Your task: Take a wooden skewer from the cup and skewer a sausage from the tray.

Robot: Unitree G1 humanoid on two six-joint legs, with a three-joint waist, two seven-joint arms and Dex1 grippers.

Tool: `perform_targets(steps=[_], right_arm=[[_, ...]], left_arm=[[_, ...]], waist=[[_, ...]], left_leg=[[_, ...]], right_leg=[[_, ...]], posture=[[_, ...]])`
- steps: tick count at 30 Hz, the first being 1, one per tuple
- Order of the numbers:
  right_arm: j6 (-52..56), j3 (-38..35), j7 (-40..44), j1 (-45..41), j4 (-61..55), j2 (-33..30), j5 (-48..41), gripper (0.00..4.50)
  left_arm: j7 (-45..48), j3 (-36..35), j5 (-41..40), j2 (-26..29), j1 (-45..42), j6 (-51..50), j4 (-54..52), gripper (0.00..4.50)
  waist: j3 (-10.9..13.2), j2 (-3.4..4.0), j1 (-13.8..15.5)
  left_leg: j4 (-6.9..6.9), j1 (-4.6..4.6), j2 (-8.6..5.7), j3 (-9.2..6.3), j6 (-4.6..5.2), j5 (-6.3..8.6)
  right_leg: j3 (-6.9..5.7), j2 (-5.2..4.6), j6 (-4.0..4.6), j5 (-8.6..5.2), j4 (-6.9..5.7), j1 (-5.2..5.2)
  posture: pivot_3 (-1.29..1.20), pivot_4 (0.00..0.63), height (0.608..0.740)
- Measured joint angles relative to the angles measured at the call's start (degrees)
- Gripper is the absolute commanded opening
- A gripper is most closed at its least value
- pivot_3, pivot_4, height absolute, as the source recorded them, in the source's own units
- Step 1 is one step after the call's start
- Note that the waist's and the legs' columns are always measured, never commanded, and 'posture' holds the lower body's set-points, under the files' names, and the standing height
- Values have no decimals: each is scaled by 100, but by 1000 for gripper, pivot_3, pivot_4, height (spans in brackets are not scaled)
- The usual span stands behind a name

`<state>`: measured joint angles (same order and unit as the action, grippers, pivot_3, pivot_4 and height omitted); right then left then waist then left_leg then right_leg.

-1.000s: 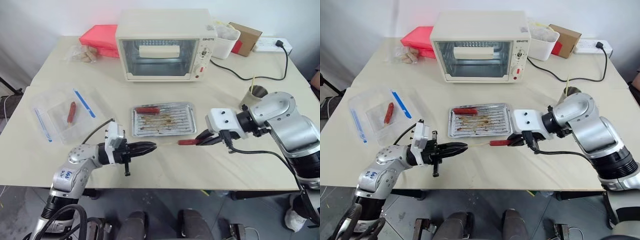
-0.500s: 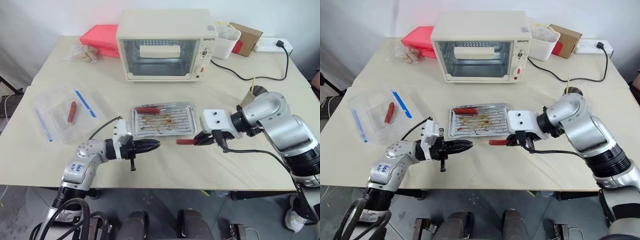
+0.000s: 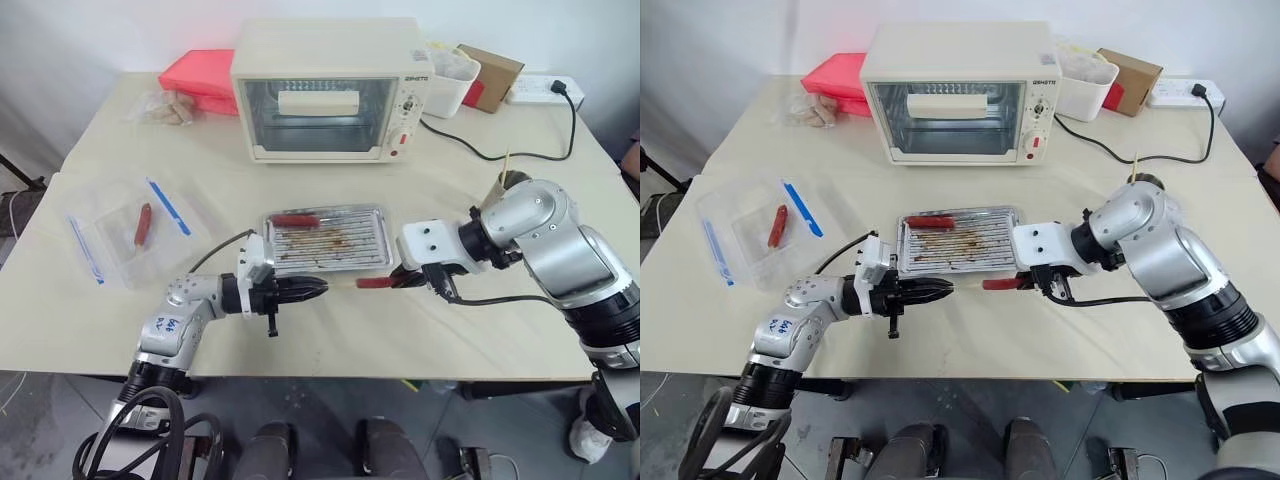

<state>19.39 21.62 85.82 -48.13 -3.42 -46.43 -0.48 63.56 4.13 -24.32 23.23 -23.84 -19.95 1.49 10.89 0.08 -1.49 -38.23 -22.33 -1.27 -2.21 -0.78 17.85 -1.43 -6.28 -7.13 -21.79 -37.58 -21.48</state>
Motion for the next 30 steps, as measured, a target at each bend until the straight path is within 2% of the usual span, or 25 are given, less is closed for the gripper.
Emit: perform_targets(steps=[3,9,30], right_arm=[[-304,-106,71,-22,283,156,-5,184],[-158,-271,101,-25,323,400,-13,184],[352,-218,85,-25,189,455,-12,184]], left_arm=[[2,-60,-1,-6,4,5,-1,0],[-15,-155,3,-109,3,76,-1,0],[-26,-156,202,-241,35,100,-42,0]], waist=[[0,0,-1],[0,0,0],[0,0,3]], left_leg=[[0,0,0,0,0,0],[-4,0,-1,-2,0,0],[-5,0,-2,-2,0,0]], right_leg=[[-1,0,0,0,-2,0],[-2,-1,0,0,-4,0],[-2,-2,0,0,-6,0]], posture=[[0,150,740],[0,150,740],[0,150,740]])
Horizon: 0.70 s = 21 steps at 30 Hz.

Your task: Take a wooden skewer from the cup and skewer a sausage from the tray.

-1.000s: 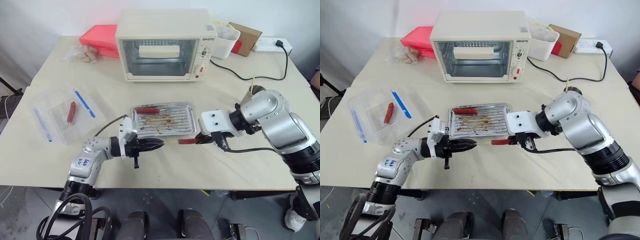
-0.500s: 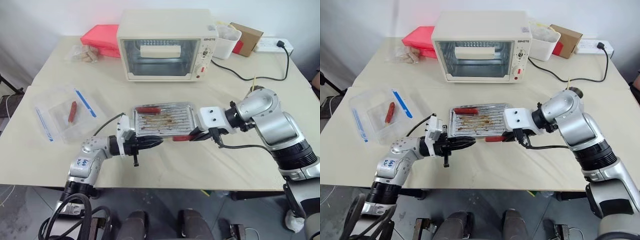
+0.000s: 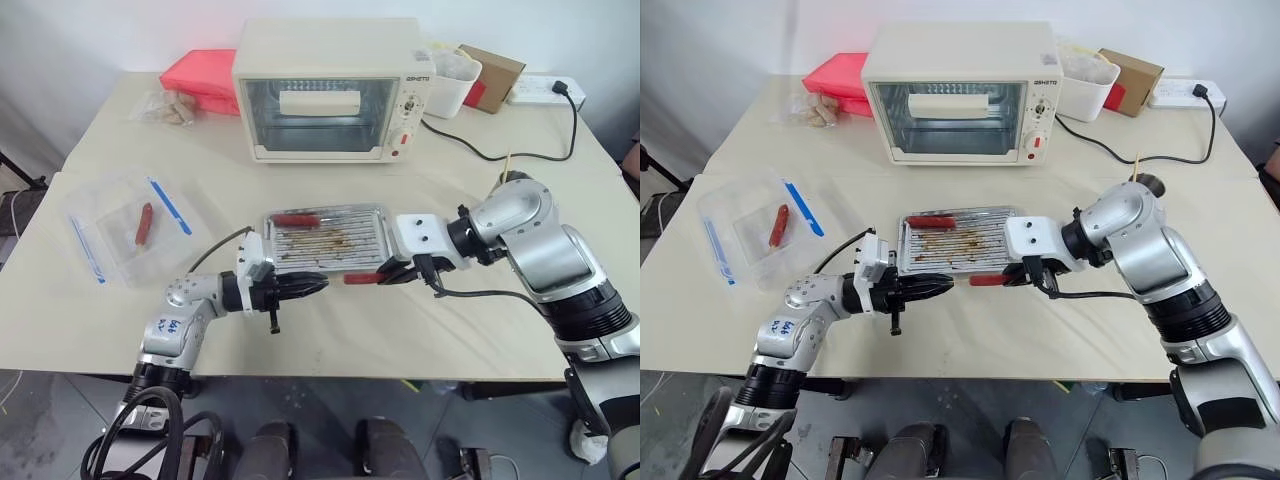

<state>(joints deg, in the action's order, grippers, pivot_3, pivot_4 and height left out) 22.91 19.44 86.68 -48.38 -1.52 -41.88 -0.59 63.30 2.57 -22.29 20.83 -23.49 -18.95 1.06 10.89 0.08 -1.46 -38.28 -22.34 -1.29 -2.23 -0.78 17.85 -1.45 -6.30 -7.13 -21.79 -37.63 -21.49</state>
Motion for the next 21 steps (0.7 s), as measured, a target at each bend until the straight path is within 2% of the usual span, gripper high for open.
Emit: perform_targets(steps=[1,2,3,5,7,9,10,14,15,19,21], right_arm=[[28,0,-16,0,0,2,0,184],[64,0,-21,0,0,7,0,855],[77,-7,-31,0,-56,115,-61,1051],[-45,35,4,1,-354,408,-346,1766],[-259,94,85,3,-633,366,-603,2321],[-316,50,102,24,-625,217,-649,2775],[-358,-39,118,64,-554,-20,-743,3091],[-497,-308,136,169,-371,-366,-1001,4315],[-542,-346,139,198,-333,-425,-1025,4463],[-831,-555,149,372,24,-546,-1200,4463],[-953,-855,114,514,181,-404,-1484,4463]], left_arm=[[-12,0,-5,0,11,-22,-18,0],[-23,-3,-11,0,18,-39,-28,0],[-28,-8,-61,-21,39,-65,-88,0],[-37,120,-123,-137,40,-118,-289,0],[-42,282,-289,-195,125,-189,-610,0],[-44,213,-345,-76,216,-227,-718,0],[-51,-26,-478,216,466,-296,-887,0],[-68,-532,-686,773,1027,-403,-1211,0],[-69,-619,-721,860,1148,-415,-1281,0],[-207,-1215,-914,1181,1790,-424,-1489,0],[-440,-1638,-1184,1149,2102,-489,-1688,0]], waist=[[0,0,0],[0,0,0],[0,0,0],[0,0,-12],[-1,-2,-8],[-1,-2,-5],[-1,-2,-4],[-1,-2,-10],[-1,-2,-9],[-1,-2,-6],[-1,-3,-5]], left_leg=[[0,0,0,0,0,0],[0,0,0,0,0,0],[0,0,0,0,0,0],[1,0,2,0,0,0],[1,-1,2,-8,0,0],[-1,0,1,-8,0,0],[-2,0,1,-8,0,0],[1,0,8,-8,0,0],[3,1,6,-7,0,0],[5,0,8,-8,0,0],[4,1,10,-8,0,0]], right_leg=[[0,0,0,0,0,0],[0,0,0,0,0,0],[0,0,0,0,0,0],[0,1,0,0,0,-1],[-6,1,0,0,-3,0],[-5,-1,0,0,-2,1],[-3,-3,0,0,-1,2],[-1,-13,0,0,7,4],[-1,-15,0,0,7,4],[0,-19,0,0,12,5],[3,-23,0,0,15,9]], posture=[[0,150,740],[0,150,740],[0,150,740],[0,150,740],[0,150,740],[0,150,740],[0,150,740],[0,150,740],[0,150,740],[0,150,740],[0,150,740]])
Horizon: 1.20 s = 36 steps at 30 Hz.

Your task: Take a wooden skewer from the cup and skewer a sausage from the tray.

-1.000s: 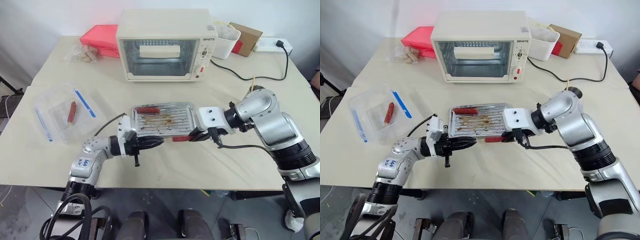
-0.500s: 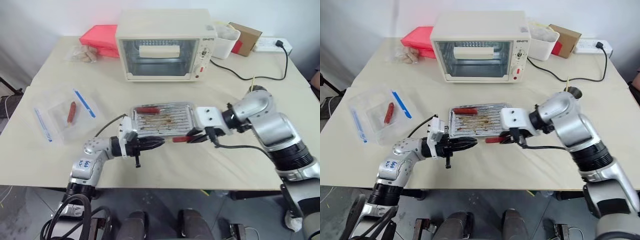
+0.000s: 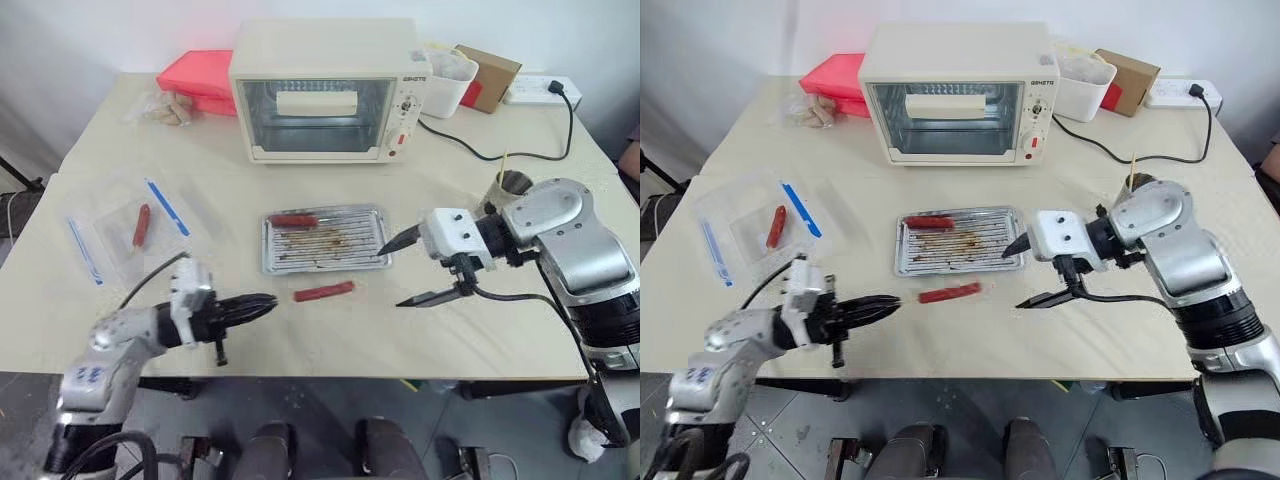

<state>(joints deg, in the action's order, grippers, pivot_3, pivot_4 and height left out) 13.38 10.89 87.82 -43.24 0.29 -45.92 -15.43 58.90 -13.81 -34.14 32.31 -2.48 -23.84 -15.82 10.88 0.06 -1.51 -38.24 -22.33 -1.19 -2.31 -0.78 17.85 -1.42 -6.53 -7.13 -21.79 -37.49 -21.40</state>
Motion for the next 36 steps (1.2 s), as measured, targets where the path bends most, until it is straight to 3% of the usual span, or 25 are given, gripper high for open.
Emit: perform_targets(steps=[6,10,17,21,29,32,36], right_arm=[[-39,-995,-487,854,1,651,-1044,4463],[-20,-1415,-899,1186,17,1242,-1600,4463],[-980,-1585,-1363,1763,-28,1798,-1532,4463],[-1052,-1555,-1562,1970,-51,1821,-1476,4463],[-913,-1437,-1599,2028,-311,1738,-1496,4463],[-821,-1406,-1613,2014,-359,1722,-1529,4463],[-730,-1282,-1623,1921,-540,1732,-1554,4463]], left_arm=[[-1098,-1434,-802,-435,971,-89,-790,0],[-2091,-2299,-1307,-1090,1576,42,-1207,0],[-3777,-3330,-1509,-1638,1948,419,-1464,0],[-4605,-3345,-1534,-1407,1571,229,-1435,0],[-7081,-2999,-1493,-605,-125,-1122,-1141,0],[-7471,-2729,-1475,-370,-631,-1683,-701,0],[-7306,-2200,-1240,50,-1274,-1996,-38,0]], waist=[[-3,-6,8],[-1,-11,6],[-5,-19,42],[-7,-22,154],[-15,-34,112],[-14,-36,123],[-15,-38,133]], left_leg=[[0,6,2,-17,0,1],[0,15,4,-22,-1,1],[1,29,1,-28,1,1],[-3,30,-4,-36,1,1],[16,34,-4,-32,1,1],[14,33,0,-34,-2,0],[11,33,-9,-31,-3,-1]], right_leg=[[7,-1,0,0,12,23],[15,-1,0,0,18,37],[14,6,-2,1,59,61],[10,14,-2,1,58,65],[15,23,-6,3,44,62],[7,30,-6,3,42,59],[4,28,-7,4,41,61]], posture=[[0,150,740],[0,150,740],[0,150,740],[0,150,740],[0,150,740],[0,150,740],[0,150,740]])
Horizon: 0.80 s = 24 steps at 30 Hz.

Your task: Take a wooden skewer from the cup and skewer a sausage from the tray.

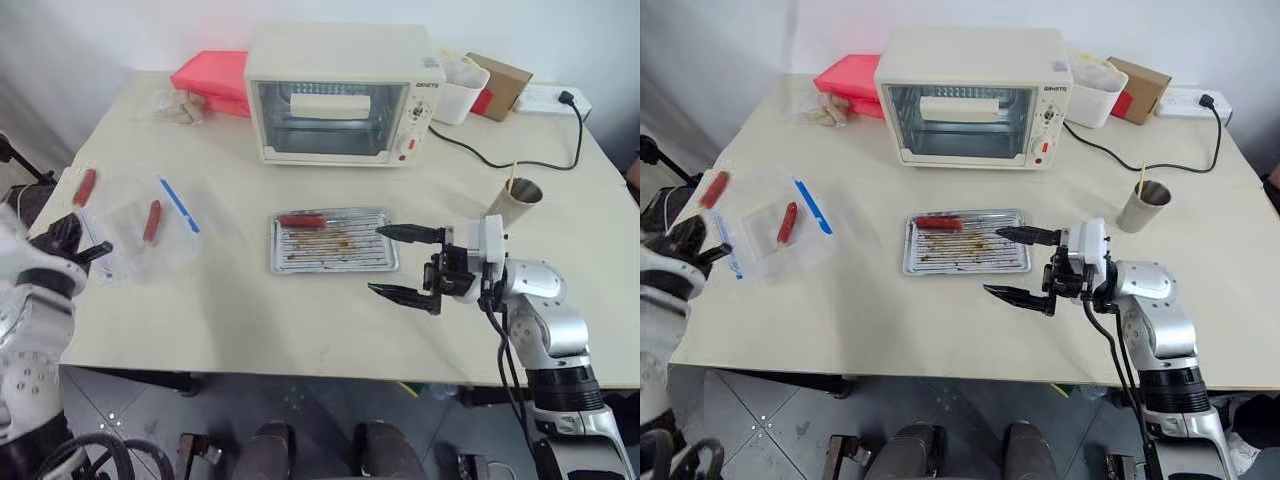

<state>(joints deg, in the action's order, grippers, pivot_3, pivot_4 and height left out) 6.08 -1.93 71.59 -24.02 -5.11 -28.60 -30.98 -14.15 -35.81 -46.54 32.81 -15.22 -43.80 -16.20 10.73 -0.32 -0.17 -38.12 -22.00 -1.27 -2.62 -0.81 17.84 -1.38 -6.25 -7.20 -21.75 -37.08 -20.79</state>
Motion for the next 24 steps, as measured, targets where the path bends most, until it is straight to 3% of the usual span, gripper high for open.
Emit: perform_targets(steps=[6,10,21,24], right_arm=[[40,51,-89,-55,-48,5,-3,4463],[65,51,-153,-64,-84,5,-3,4463],[68,51,-254,-64,-141,5,-3,4500],[91,51,-218,-69,-138,-70,-5,4500]], left_arm=[[237,397,468,-16,-205,-62,798,0],[204,377,535,-106,-274,-133,758,0],[237,181,484,-284,-241,-350,277,3201],[721,32,220,-146,-76,-387,-42,4135]], waist=[[0,0,-10],[-1,-1,-5],[-1,-2,-4],[-1,-3,-9]], left_leg=[[5,-16,3,5,0,0],[3,-16,2,8,0,0],[2,-16,2,9,0,0],[3,-16,3,10,0,0]], right_leg=[[-10,0,0,0,-5,-27],[-9,-8,-1,0,-6,-27],[-7,-8,-1,0,-8,-27],[-3,-11,-1,0,-7,-28]], posture=[[0,150,740],[0,150,740],[0,150,740],[0,150,740]])
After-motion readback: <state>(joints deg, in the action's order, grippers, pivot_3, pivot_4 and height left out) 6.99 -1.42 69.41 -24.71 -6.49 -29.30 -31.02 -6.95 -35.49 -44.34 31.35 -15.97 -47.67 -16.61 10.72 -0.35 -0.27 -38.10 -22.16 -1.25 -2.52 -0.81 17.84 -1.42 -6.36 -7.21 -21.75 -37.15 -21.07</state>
